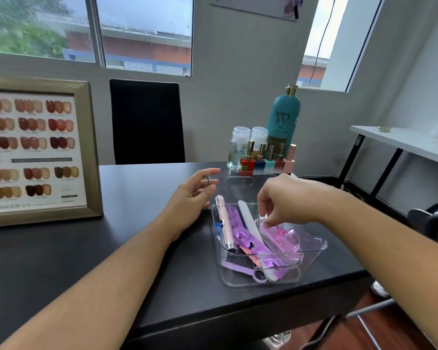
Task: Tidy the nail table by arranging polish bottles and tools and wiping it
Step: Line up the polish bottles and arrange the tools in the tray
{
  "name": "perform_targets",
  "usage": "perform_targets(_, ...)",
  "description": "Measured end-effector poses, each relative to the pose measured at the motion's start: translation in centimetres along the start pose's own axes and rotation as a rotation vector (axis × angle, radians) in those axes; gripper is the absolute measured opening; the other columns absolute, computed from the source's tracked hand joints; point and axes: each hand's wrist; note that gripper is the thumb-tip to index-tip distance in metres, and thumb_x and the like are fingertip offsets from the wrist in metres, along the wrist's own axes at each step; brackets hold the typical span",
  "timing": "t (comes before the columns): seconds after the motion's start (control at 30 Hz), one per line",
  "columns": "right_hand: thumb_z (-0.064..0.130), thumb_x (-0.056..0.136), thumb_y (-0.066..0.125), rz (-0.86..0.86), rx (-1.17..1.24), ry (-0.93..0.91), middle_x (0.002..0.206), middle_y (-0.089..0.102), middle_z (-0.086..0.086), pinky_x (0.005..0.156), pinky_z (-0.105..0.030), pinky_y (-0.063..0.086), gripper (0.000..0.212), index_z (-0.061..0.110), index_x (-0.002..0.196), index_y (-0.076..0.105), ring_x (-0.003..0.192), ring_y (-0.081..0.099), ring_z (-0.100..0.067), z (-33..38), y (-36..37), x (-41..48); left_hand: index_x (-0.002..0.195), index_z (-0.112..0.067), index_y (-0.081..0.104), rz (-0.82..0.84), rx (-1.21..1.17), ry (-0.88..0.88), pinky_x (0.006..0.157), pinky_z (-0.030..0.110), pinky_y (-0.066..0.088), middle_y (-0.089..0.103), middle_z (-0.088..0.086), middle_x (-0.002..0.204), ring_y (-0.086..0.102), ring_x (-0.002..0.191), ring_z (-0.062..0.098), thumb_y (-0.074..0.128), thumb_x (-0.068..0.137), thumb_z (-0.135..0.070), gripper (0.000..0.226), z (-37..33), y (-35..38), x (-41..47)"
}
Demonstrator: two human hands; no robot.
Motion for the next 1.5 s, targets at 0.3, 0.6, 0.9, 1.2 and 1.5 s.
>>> perform_targets(0.3,0.012,0.080,0.070,-0.048,-0.022,0.029,0.079,0.068,-0.002,0.064,-0.024,0.055,0.019,0.018,0.065,0.060,0.072,0.065,-0.015,0.2,-0.3,1.1,0.110,-0.051,0.054,0.004,0.009,0.003,0.066,0.007,0.048,0.061,-0.008,0.116,0.058,0.104,0.003,0.048,0.096,-0.021,0.034,-0.1,0.0,0.0)
perform_targets(0.6,0.014,0.079,0.068,-0.206,0.199,0.017,0.077,0.072,-0.004,0.064,-0.026,0.057,0.005,0.012,0.075,0.071,0.073,0.067,-0.016,2.5,-2.7,3.6,0.111,-0.046,0.057,-0.006,-0.016,-0.001,0.067,0.009,0.048,0.063,-0.005,0.115,0.061,0.099,0.002,0.050,0.095,-0.020,0.032,-0.1,0.0,-0.1)
perform_targets(0.9,0.028,0.083,0.066,-0.146,0.332,0.039,0.075,0.070,-0.012,0.061,-0.030,0.048,0.030,-0.001,0.087,0.071,0.062,0.053,-0.015,2.7,-0.8,5.8,0.114,-0.046,0.057,0.001,-0.012,-0.006,0.068,0.009,0.049,0.063,-0.005,0.115,0.061,0.098,0.002,0.050,0.095,-0.021,0.032,0.1,0.0,0.1)
perform_targets(1.2,0.037,0.082,0.069,-0.097,0.343,0.037,0.080,0.072,-0.004,0.065,-0.026,0.055,0.024,0.013,0.084,0.072,0.071,0.068,-0.016,1.2,-0.9,5.0,0.115,-0.043,0.056,-0.008,-0.003,-0.002,0.067,0.007,0.047,0.062,-0.005,0.115,0.060,0.100,0.004,0.049,0.096,-0.019,0.032,0.0,0.1,0.1)
perform_targets(1.5,0.017,0.078,0.075,-0.148,0.381,0.038,0.076,0.072,0.001,0.059,-0.018,0.054,0.003,0.014,0.079,0.074,0.068,0.068,-0.009,0.9,-1.5,5.0,0.113,-0.043,0.057,-0.010,-0.015,-0.008,0.066,0.007,0.047,0.062,-0.003,0.116,0.060,0.098,0.003,0.049,0.095,-0.018,0.032,0.0,0.1,0.0)
Point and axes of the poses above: each hand's wrist, its own x-axis towards the middle knuckle, its own y-axis out of the palm, z = x × y
